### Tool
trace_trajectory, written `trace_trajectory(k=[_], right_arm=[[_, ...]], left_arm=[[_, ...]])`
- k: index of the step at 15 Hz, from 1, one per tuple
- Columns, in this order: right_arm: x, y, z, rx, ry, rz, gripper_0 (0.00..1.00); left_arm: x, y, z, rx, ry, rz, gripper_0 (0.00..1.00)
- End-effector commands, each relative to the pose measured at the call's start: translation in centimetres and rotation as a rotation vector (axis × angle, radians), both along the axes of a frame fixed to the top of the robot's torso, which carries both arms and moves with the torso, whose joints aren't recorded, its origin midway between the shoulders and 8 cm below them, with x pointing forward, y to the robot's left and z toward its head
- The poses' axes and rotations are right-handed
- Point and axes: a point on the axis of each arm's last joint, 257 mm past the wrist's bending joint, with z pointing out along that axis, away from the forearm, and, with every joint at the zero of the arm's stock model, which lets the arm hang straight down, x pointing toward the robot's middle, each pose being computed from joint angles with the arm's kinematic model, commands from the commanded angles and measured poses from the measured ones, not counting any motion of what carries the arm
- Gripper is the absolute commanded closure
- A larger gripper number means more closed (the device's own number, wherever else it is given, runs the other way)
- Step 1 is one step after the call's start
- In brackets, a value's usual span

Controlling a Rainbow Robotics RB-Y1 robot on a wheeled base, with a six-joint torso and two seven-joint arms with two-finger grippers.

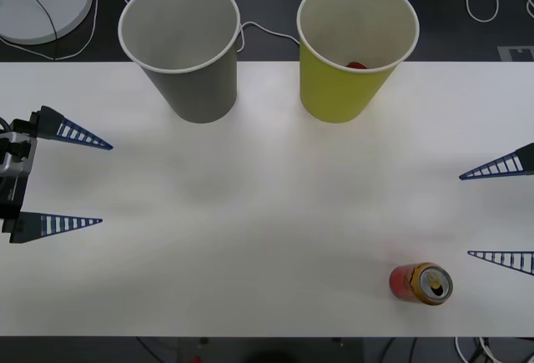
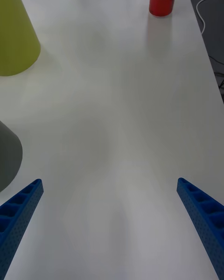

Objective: Put the can into the green bin and the plastic bottle into the gray bin

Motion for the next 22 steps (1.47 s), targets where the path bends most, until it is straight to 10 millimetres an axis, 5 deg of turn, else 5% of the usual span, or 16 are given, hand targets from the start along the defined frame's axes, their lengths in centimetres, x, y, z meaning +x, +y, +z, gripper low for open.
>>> trace_trajectory(k=[1, 8, 11, 17, 22], right_arm=[[0.0, 0.0, 0.0, 0.0, 0.0, 0.0, 0.0], [0.3, -2.0, 1.6, -0.022, -0.023, -0.017, 0.0], [0.6, -4.7, 1.7, -0.027, -0.032, -0.036, 0.0], [-0.8, -10.0, -1.7, -0.094, -0.057, -0.001, 0.0], [-2.5, -12.2, -5.0, -0.092, -0.023, 0.014, 0.0]], left_arm=[[0.0, 0.0, 0.0, 0.0, 0.0, 0.0, 0.0], [0.0, 0.0, 0.0, 0.0, 0.0, 0.0, 0.0], [0.0, 0.0, 0.0, 0.0, 0.0, 0.0, 0.0], [0.0, 0.0, 0.0, 0.0, 0.0, 0.0, 0.0], [0.0, 0.0, 0.0, 0.0, 0.0, 0.0, 0.0]])
